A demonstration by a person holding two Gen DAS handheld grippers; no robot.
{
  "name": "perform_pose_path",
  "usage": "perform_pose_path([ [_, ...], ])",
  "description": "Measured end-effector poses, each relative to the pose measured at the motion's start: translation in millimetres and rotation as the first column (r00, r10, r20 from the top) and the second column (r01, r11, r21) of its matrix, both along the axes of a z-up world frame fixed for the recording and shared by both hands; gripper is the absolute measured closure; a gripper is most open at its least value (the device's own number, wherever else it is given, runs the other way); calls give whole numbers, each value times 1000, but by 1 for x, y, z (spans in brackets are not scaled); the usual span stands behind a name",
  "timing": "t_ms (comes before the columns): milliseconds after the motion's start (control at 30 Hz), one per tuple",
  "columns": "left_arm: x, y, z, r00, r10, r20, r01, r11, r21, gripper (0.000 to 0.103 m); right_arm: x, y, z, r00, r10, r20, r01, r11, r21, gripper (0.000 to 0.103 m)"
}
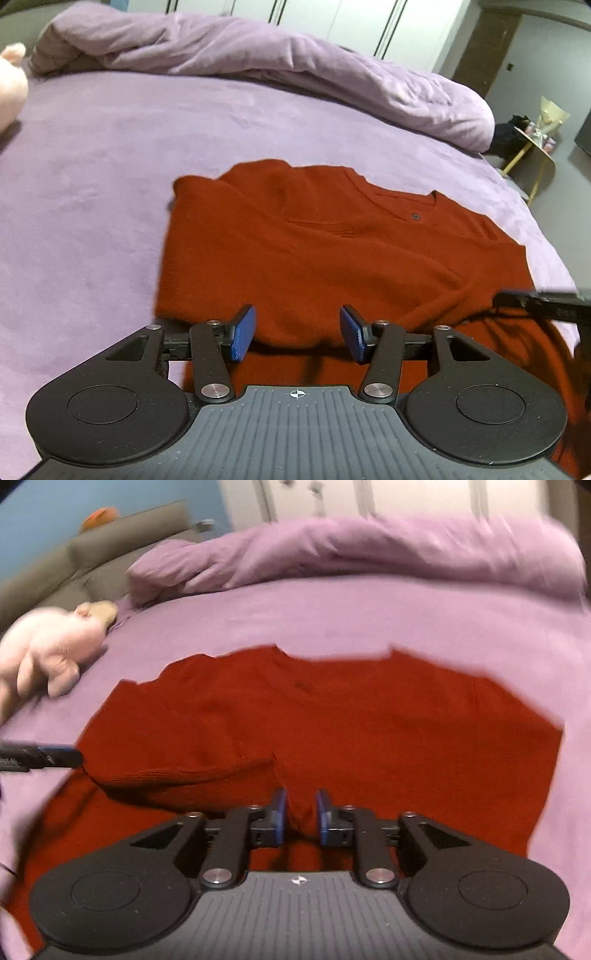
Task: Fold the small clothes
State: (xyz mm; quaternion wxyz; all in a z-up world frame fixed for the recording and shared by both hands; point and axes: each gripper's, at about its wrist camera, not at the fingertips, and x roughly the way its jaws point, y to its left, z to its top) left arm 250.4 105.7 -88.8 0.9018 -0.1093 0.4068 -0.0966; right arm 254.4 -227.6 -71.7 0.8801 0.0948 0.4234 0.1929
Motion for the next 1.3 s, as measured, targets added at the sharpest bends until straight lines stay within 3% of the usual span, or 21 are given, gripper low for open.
perform_pose_path([
  [33,4,-4,-2,1000,-6,-6,6,1000,-6,47,-1,-7,0,999,-45,-19,47,997,63,73],
  [100,12,-13,-8,999,-25,-24,25,1000,0,47,-2,-19,-4,991,-116,-68,127,971,200,71],
  [200,16,-25,-17,996,-58,-64,59,998,5,47,5,-33,-9,964,-221,-146,259,903,343,71],
  [267,11,-32,-19,995,-85,-51,86,996,26,45,11,-36,-16,942,-263,-207,326,862,388,71],
  [333,5,-36,-20,993,-110,-39,112,992,58,44,16,-31,-21,942,-250,-223,323,854,408,70],
  [467,-2,-35,-17,990,-133,-36,135,987,82,44,9,-11,-18,970,-160,-185,217,912,349,70],
  [567,-6,-29,-14,991,-124,-52,126,990,58,44,-12,-12,-12,966,-207,-154,241,937,252,70],
  [667,-13,-23,-14,992,-106,-66,109,993,43,44,-26,-22,-17,953,-236,-190,280,925,256,70],
  [900,-28,-12,-13,997,-42,-62,46,996,73,44,-9,-10,-43,937,-221,-271,305,896,324,69],
  [967,-29,-8,-12,998,-27,-59,32,996,88,44,-7,0,-38,950,-175,-257,255,913,319,83],
  [1000,-28,-6,-12,998,-20,-59,25,995,97,44,-9,5,-33,960,-150,-237,219,928,301,96],
  [1133,-22,1,-11,999,25,-48,-19,991,129,44,-15,17,7,991,-121,-58,129,974,185,98],
  [1300,-6,-1,-7,996,85,-11,-82,985,150,44,5,5,47,971,-202,131,206,978,-20,98],
])
